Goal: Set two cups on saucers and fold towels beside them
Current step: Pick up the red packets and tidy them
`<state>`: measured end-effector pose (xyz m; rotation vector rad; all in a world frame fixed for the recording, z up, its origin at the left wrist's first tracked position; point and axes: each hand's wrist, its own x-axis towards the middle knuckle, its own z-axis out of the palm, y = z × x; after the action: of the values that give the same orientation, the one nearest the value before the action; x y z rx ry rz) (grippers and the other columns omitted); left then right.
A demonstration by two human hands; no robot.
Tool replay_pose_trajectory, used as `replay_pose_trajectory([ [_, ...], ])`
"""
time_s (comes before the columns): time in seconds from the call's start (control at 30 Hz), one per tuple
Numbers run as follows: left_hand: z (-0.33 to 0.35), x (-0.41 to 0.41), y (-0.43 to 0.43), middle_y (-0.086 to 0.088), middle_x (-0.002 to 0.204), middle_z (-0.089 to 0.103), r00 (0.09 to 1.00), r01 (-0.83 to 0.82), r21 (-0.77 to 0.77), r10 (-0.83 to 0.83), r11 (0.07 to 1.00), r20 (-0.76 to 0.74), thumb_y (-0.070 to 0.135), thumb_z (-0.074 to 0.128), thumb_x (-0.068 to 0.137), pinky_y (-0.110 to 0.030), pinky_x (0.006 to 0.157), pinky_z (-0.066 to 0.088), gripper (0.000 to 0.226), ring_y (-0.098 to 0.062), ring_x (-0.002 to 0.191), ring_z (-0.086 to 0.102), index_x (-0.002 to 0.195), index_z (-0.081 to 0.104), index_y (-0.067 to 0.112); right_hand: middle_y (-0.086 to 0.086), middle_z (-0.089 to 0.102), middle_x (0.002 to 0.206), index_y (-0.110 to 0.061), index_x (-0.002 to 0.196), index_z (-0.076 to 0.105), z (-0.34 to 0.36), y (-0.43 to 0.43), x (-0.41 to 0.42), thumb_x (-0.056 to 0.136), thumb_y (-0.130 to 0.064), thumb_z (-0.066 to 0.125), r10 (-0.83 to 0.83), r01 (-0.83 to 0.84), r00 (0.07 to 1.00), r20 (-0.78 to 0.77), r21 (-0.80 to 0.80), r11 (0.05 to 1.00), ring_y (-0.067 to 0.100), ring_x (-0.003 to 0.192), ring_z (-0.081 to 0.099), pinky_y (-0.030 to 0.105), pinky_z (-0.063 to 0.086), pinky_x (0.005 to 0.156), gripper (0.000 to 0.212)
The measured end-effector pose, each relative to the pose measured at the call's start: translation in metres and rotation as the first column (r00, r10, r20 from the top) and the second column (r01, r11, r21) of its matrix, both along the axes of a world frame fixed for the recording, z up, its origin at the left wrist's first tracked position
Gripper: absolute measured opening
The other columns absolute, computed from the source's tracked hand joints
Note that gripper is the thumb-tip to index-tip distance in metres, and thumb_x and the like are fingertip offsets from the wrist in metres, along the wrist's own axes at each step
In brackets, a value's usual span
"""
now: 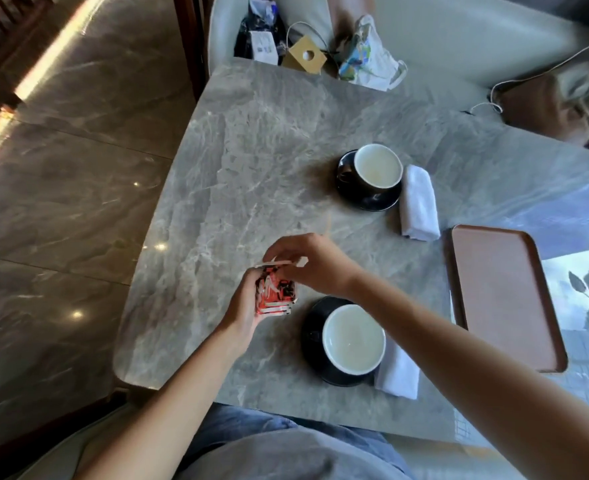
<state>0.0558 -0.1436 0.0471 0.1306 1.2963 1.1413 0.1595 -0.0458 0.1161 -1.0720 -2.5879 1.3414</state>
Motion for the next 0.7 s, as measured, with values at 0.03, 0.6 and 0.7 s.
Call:
replay_pose_trajectory([
  [0.03, 0.005, 0.010, 0.003, -0.001, 0.075, 0.070, 1.000, -0.007, 0.003, 0.006, 1.000, 0.008, 0.032, 0.036, 0.090, -0.029, 0.057, 0.051, 0.034, -0.013, 0.067, 0.067, 0.092, 0.066, 0.016, 0.001, 0.070, 0.093, -0.016, 0.100, 0.070, 0.000, -0.002, 0.006, 0.076, -0.001, 0.065, -0.005, 0.005, 1.000, -0.003, 0.073, 0.997, 0.011, 0.077, 0.060, 0.024, 0.047, 0.076, 0.028],
  [0.6, 0.044, 0.202, 0.066, -0.004, 0.090, 0.058, 0.955, 0.055, 0.050, -0.038, 0.997, -0.294, 0.021, 0.036, 0.097, -0.020, 0.057, 0.047, 0.024, -0.020, 0.085, 0.057, 0.101, 0.057, 0.009, 0.001, 0.054, 0.109, -0.019, 0.111, 0.055, -0.003, -0.005, 0.163, 0.086, -0.058, 0.031, -0.819, 0.688, 0.561, -0.121, -0.481, 0.543, 0.017, 0.110, 0.049, 0.033, 0.035, 0.104, 0.052],
  [0.7, 0.040, 0.237, 0.079, -0.004, 0.104, 0.050, 0.926, 0.168, 0.015, -0.153, 0.986, -0.345, 0.027, 0.035, 0.098, -0.022, 0.063, 0.043, 0.032, -0.016, 0.092, 0.050, 0.119, 0.050, 0.008, -0.018, 0.053, 0.095, -0.036, 0.100, 0.054, -0.015, -0.006, 0.184, 0.098, -0.047, 0.029, -0.842, 0.705, 0.525, -0.120, -0.493, 0.510, 0.000, 0.098, 0.054, 0.033, 0.043, 0.101, 0.027],
])
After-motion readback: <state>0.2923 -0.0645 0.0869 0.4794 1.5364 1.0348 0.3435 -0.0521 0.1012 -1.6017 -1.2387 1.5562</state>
